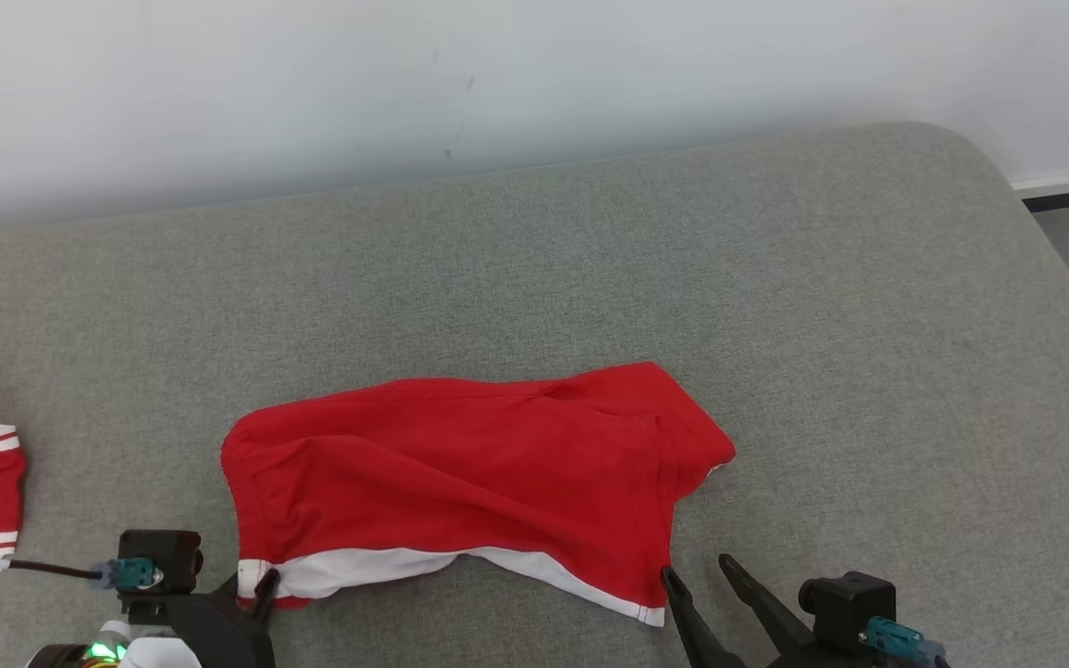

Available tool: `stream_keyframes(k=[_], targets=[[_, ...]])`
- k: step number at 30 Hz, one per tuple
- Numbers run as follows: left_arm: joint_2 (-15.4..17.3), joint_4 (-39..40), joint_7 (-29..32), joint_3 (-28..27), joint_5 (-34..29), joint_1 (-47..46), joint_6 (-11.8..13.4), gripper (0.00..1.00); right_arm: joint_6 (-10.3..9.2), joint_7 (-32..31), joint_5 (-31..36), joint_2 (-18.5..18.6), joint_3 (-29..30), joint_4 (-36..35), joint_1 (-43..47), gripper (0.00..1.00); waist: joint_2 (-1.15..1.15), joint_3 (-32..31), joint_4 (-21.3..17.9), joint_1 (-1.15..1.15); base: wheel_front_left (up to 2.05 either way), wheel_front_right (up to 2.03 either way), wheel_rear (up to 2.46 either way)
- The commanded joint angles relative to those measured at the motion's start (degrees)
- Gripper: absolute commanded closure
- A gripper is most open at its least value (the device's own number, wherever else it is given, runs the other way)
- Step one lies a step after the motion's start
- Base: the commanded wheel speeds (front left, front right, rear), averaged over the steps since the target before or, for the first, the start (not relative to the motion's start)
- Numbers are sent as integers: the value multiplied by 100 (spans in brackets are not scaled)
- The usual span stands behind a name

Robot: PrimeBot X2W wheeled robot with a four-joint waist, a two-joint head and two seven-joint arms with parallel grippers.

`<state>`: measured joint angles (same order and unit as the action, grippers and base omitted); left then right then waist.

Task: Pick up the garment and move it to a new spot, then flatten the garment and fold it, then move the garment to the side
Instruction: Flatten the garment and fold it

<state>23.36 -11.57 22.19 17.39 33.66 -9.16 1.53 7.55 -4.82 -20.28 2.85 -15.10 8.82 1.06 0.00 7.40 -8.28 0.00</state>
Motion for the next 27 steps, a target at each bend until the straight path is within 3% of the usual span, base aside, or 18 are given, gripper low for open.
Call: stream_keyframes(k=[1, 2, 4, 8, 15, 27], targets=[[-3, -2, -49, 13, -85, 48, 39, 60, -13, -14, 40, 6, -14, -28, 27, 0, 0, -4, -10, 0, 0, 0, 0], [-6, 13, -74, 20, -124, 40, 58, 75, -13, -31, 46, 6, -21, -42, 31, 0, 0, -7, -12, 0, 0, 0, 0], [10, 53, -114, 41, -170, 34, 111, 93, -13, -84, 65, 6, -33, -64, 49, 0, 0, -6, -11, 0, 0, 0, 0], [32, 191, -181, 111, -312, 50, 190, 100, -13, -419, 139, 6, -113, -89, 154, 0, 0, 1, 12, 0, 0, 0, 0], [-112, 395, -204, 248, -456, -21, 344, 100, -13, -887, 330, 7, -135, -224, 255, 0, 0, 140, 132, 0, 0, 0, 0], [-230, 184, -353, 283, -328, -243, 252, 100, -13, -1212, 918, 7, -236, 123, -116, 0, 0, 324, 284, 0, 0, 0, 0]])
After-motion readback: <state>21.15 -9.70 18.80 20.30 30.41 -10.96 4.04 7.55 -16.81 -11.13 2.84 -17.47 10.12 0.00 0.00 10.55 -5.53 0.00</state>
